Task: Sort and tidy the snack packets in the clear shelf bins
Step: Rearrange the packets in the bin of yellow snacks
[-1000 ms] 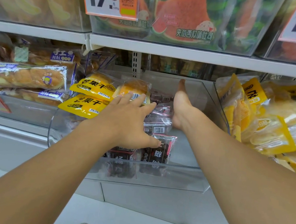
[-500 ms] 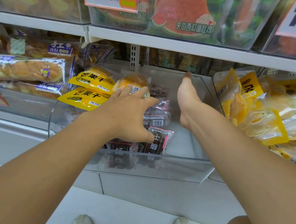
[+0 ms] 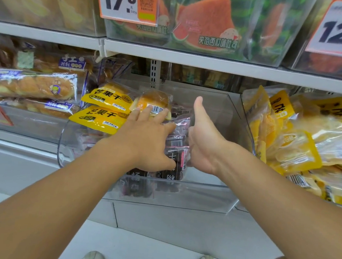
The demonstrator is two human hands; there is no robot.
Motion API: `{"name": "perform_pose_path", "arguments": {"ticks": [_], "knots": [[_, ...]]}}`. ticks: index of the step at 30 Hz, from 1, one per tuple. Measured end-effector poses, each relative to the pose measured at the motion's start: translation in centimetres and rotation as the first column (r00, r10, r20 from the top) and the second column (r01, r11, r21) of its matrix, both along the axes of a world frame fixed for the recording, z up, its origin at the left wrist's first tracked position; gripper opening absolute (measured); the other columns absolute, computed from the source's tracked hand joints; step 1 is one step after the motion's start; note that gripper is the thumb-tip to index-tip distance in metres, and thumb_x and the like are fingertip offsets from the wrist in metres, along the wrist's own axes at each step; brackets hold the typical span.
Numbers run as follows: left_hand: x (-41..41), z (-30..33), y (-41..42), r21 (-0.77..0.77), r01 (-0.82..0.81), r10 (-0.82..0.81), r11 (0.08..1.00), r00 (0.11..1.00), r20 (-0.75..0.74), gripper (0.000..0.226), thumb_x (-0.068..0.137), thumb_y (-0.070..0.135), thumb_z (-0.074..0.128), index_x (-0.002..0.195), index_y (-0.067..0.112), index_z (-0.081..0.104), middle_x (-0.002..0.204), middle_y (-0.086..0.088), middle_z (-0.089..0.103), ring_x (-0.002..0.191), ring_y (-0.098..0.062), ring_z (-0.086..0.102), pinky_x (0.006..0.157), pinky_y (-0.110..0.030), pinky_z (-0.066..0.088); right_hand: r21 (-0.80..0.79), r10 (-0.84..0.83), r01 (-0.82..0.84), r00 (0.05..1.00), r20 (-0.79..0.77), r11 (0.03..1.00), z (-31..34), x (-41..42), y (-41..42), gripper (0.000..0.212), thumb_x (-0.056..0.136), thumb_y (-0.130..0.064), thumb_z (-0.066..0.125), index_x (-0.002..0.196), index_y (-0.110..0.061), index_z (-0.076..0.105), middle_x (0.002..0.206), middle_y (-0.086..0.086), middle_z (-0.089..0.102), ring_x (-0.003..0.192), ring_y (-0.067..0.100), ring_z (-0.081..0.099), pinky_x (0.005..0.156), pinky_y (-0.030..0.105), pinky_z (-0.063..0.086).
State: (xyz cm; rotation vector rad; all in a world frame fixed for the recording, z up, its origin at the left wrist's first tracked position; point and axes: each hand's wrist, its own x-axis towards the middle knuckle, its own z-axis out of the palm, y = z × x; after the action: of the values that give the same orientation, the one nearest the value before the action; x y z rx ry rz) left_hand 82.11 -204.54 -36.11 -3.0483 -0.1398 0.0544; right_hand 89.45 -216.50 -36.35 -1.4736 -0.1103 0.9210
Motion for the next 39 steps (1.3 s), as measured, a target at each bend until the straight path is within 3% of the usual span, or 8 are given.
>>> {"name": "perform_pose_path", "arguments": {"ticks": [2,5,10,12,16,23,28,39], "knots": [[0.0,-0.1,-0.2,-0.005,0.005,-0.005,1.000,0.999,0.038,0.100,0.075,0.070,0.060,0.157,0.031,0.018,0.168,-0.002,0.003,0.153,-0.037,0.000,0.123,-0.057,0.008,-0.124,0.006,0.013,0.988,0.153,0.992,0.9,-1.0,-0.5,0.093,0.085,-0.087,0.013,0.159,-0.031,0.007,0.167,0.000,0.008,0.153,0.021,0.013,0.121,0.056,0.012],[-0.1,0.1,-1.0,-0.012,0.035,-0.034,0.999,0.997,0.072,0.107,0.071,0.068,0.063,0.157,0.033,0.010,0.168,-0.002,0.002,0.153,-0.037,-0.002,0.121,-0.062,0.004,-0.345,0.109,0.055,0.891,0.440,0.937,3.0,-3.0,-2.0,0.082,0.093,-0.075,0.030,0.157,-0.024,0.024,0.159,-0.001,0.034,0.133,0.014,0.041,0.109,0.036,0.034],[0.0,1.5,-4.0,-0.180,0.193,-0.142,0.965,0.955,0.261,0.093,0.071,0.066,0.052,0.154,0.034,0.026,0.165,0.002,0.021,0.152,-0.029,0.017,0.121,-0.058,0.016,-0.235,0.242,0.539,0.059,0.968,0.809,6.0,-4.2,-8.2,0.040,0.084,-0.060,0.062,0.105,-0.028,0.073,0.097,-0.009,0.072,0.091,0.015,0.066,0.080,0.036,0.055],[0.4,2.0,-5.7,-0.280,0.292,-0.152,0.914,0.889,0.432,0.080,0.073,0.063,0.050,0.145,0.027,0.045,0.149,0.005,0.046,0.136,-0.022,0.042,0.112,-0.047,0.037,-0.107,0.234,0.719,-0.079,0.969,0.687,7.3,-3.3,-11.3,0.039,0.083,-0.060,0.062,0.092,-0.023,0.073,0.088,-0.005,0.070,0.088,0.022,0.065,0.078,0.038,0.054],[1.9,2.2,-9.2,-0.486,0.351,-0.005,0.800,0.814,0.581,0.052,0.084,0.057,0.058,0.125,0.026,0.062,0.122,0.009,0.064,0.112,-0.013,0.057,0.094,-0.037,0.051,-0.291,0.317,0.854,0.158,0.935,0.430,6.4,-0.5,-15.1,0.061,0.079,-0.076,0.054,0.088,-0.016,0.062,0.090,0.006,0.066,0.088,0.032,0.062,0.063,0.035,0.042],[5.4,-0.1,-11.5,-0.684,0.333,-0.063,0.649,0.919,0.389,0.056,0.084,0.045,0.076,0.136,0.035,0.059,0.125,0.009,0.052,0.106,-0.004,0.054,0.085,-0.020,0.048,-0.413,0.080,0.681,0.464,0.882,0.604,5.7,1.5,-14.2,0.074,0.070,-0.058,0.081,0.118,-0.011,0.052,0.118,0.008,0.052,0.101,0.026,0.058,0.073,0.034,0.046],[6.3,-0.4,-10.8,-0.783,0.281,-0.057,0.554,0.952,0.302,0.065,0.079,0.049,0.075,0.140,0.036,0.057,0.128,0.011,0.044,0.121,-0.006,0.046,0.104,-0.027,0.042,-0.516,0.030,0.530,0.677,0.735,0.673,6.3,2.0,-13.8,0.042,0.073,-0.044,0.081,0.076,-0.008,0.059,0.071,0.003,0.058,0.065,0.019,0.059,0.052,0.028,0.041],[5.7,-1.1,-12.4,-0.684,0.440,-0.276,0.582,0.898,0.343,0.129,0.057,0.072,0.082,0.156,0.050,0.004,0.164,0.018,0.002,0.152,-0.004,0.001,0.124,-0.036,0.015,-0.294,-0.238,0.571,0.677,0.696,0.766,7.0,3.6,-15.8,0.039,0.062,-0.026,0.090,0.089,-0.007,0.069,0.085,0.011,0.071,0.073,0.027,0.066,0.065,0.034,0.054]]}}
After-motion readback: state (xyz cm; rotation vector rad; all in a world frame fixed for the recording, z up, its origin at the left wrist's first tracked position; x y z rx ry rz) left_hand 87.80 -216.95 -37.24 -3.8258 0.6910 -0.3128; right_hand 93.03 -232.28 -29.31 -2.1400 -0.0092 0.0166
